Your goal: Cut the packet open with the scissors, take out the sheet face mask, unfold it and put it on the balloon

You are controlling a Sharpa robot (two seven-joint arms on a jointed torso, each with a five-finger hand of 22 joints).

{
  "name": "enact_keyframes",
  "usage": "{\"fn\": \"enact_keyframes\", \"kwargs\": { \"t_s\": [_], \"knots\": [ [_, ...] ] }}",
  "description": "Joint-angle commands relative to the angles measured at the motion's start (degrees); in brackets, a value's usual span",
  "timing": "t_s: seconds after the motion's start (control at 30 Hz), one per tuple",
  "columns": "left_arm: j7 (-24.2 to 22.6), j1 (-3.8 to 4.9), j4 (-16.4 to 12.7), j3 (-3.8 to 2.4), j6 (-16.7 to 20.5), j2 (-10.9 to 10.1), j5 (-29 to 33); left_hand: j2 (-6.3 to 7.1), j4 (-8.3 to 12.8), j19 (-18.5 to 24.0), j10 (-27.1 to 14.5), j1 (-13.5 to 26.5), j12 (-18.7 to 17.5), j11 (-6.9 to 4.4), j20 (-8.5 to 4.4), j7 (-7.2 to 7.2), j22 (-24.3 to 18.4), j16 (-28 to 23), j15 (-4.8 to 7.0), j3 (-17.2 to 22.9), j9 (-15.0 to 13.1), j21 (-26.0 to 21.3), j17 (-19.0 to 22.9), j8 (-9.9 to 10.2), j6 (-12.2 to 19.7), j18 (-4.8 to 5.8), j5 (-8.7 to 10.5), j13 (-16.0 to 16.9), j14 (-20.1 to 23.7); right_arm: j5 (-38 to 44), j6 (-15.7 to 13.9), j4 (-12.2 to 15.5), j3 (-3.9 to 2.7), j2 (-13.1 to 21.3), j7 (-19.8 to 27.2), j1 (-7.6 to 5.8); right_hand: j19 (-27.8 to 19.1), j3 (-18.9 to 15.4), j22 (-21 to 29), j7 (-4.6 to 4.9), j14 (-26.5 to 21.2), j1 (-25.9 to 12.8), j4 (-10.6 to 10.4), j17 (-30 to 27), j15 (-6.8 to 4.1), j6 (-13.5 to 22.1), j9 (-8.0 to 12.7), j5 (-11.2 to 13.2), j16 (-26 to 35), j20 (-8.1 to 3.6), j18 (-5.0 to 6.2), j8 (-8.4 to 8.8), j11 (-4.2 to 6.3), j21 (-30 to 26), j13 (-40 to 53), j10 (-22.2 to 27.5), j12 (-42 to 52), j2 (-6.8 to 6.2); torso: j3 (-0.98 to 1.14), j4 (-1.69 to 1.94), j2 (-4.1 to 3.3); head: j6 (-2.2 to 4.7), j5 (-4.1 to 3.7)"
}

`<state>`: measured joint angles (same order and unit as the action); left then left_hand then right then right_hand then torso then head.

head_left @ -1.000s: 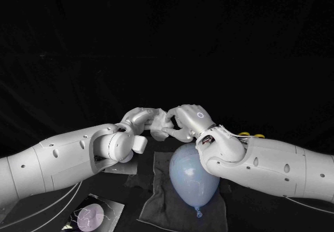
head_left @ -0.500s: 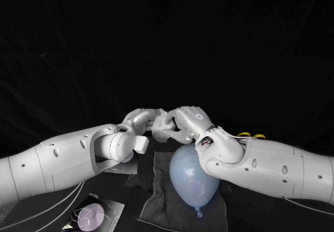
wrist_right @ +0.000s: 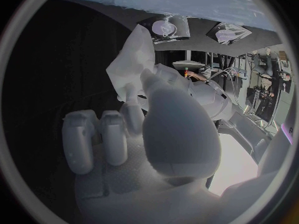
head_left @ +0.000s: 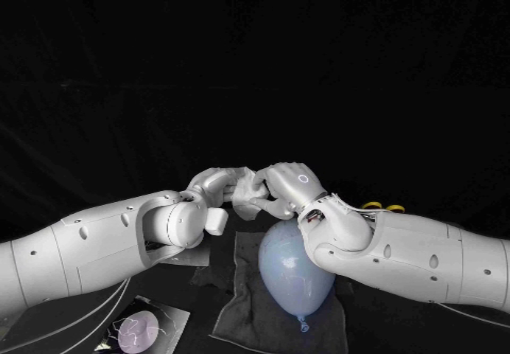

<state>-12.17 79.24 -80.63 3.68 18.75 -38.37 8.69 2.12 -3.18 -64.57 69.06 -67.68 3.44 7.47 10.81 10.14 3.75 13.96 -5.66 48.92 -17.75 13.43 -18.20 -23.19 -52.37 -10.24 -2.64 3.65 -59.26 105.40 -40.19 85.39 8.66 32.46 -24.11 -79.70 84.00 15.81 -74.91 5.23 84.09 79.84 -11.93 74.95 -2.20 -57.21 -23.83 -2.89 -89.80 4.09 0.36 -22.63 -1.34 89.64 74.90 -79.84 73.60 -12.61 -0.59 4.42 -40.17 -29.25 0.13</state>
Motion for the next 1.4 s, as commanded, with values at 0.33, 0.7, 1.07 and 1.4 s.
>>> {"fn": "enact_keyframes", "kwargs": {
  "t_s": [0.33, 0.7, 1.07, 1.4],
  "knots": [
    [-0.2, 0.16, -1.4, -0.16, -1.1, -0.2, 1.3, 0.02, 0.0, -1.3, -0.6, -1.0, 0.2, -0.05, -0.14, 0.04, 0.1, -0.6, 0.19, -0.5, -0.2, -0.3, -0.1, 0.2, 0.5, -0.44, -0.32, 0.0, 0.3, 5.7, 0.8, -0.2, 0.09, 0.2, -2.0, 0.21, 6.0, 7.5, -15.1, 0.13, 5.9, 5.9, 3.5, 15.0, -0.50, -1.3, 1.0, -0.1, -0.2, -0.58, -0.36, -0.48, 0.45, 0.4, 2.8, -0.3, 0.1, 0.89, -0.03, 0.02, 0.00, -0.02, -0.03],
    [-0.3, 0.16, -1.2, -0.17, -1.0, -0.4, 1.6, 0.00, -0.1, -1.5, -0.7, -1.1, 0.2, -0.04, -0.18, 0.06, 0.1, -0.6, 0.19, -0.6, -0.2, -0.2, -0.1, 0.2, 0.6, -0.44, -0.32, 0.0, 0.3, 5.4, -0.2, 0.5, 0.10, 0.9, -0.9, 0.22, 6.0, 12.6, -15.1, 0.01, 5.9, 4.3, 4.2, 15.0, -0.52, -2.4, 1.4, -0.1, -0.2, -0.56, -0.36, -0.84, 0.50, 0.4, 3.2, -0.7, 0.5, 1.92, -0.02, 0.06, -0.01, -0.12, -0.04],
    [-0.2, 0.16, -0.5, -0.16, -0.8, -0.4, 1.5, 0.00, -0.1, -1.6, -0.7, -1.1, 0.2, -0.03, -0.19, 0.07, 0.1, -0.7, 0.19, -0.6, -0.2, -0.2, -0.1, 0.2, 0.6, -0.44, -0.32, 0.0, 0.3, 3.3, -1.9, 1.5, 0.09, 2.1, 0.1, 0.22, 6.0, 15.3, -15.1, -0.83, 5.9, 0.3, 2.7, 15.0, -1.12, -0.8, 0.5, 0.1, -0.2, -1.10, -0.36, -2.04, 1.18, 0.4, 3.5, -1.5, 0.9, 4.71, 0.01, 0.04, 0.01, -0.21, 0.04],
    [-0.1, 0.16, -0.3, -0.15, -0.9, -0.4, 0.5, 0.04, -0.1, -1.8, -0.7, -1.2, 0.2, -0.04, -0.23, 0.07, 0.1, -0.7, 0.21, -0.6, -0.2, -0.2, -0.1, 0.2, 0.6, -0.43, -0.32, 0.1, 0.3, 1.8, -4.5, 2.3, 0.05, 3.4, 0.9, 0.20, 6.0, 18.2, -15.1, -0.80, 5.9, -0.8, 2.2, 15.0, -1.21, 0.1, -0.4, 0.1, -0.2, -1.23, -0.36, -3.35, 1.24, 0.4, 4.6, -2.7, 2.3, 6.97, -0.02, 0.03, 0.02, -0.13, 0.07]
  ]
}}
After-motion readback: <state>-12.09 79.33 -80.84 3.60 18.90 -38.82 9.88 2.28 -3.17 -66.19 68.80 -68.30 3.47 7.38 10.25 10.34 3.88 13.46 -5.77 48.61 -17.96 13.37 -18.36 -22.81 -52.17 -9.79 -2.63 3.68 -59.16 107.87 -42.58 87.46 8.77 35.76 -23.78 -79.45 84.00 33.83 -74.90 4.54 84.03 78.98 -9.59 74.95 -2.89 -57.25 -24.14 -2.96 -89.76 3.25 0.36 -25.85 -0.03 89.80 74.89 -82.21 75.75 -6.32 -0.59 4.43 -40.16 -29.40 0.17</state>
